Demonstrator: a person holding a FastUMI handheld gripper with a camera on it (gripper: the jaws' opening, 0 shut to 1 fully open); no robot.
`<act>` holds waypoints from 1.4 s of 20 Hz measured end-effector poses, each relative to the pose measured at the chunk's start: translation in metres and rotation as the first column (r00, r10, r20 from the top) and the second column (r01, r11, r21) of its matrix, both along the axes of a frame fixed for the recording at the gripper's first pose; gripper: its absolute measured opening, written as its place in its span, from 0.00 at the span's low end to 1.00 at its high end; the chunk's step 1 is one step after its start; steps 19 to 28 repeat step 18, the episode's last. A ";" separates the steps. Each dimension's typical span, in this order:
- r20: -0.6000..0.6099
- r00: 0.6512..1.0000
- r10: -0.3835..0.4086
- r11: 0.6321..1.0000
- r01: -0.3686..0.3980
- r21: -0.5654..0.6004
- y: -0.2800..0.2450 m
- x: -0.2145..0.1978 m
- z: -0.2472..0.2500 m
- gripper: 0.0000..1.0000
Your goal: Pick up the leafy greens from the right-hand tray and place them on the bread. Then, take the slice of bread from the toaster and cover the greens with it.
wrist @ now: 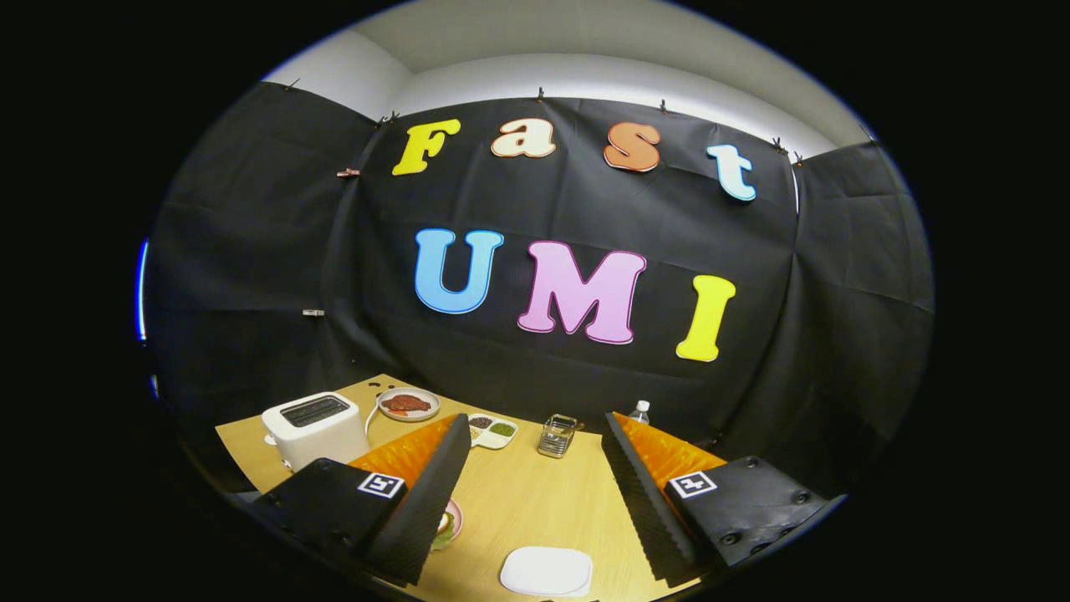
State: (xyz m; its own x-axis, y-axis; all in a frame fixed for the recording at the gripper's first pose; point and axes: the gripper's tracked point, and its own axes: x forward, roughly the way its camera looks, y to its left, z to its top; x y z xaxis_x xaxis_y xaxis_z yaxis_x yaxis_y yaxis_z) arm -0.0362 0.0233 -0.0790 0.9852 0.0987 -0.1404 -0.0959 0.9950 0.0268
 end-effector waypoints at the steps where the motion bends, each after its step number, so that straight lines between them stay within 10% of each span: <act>1: -0.004 1.000 0.002 1.000 -0.002 -0.002 0.000 0.000 -0.001 0.99; 28: -0.049 0.999 0.018 0.999 -0.017 0.031 0.010 0.001 -0.012 0.99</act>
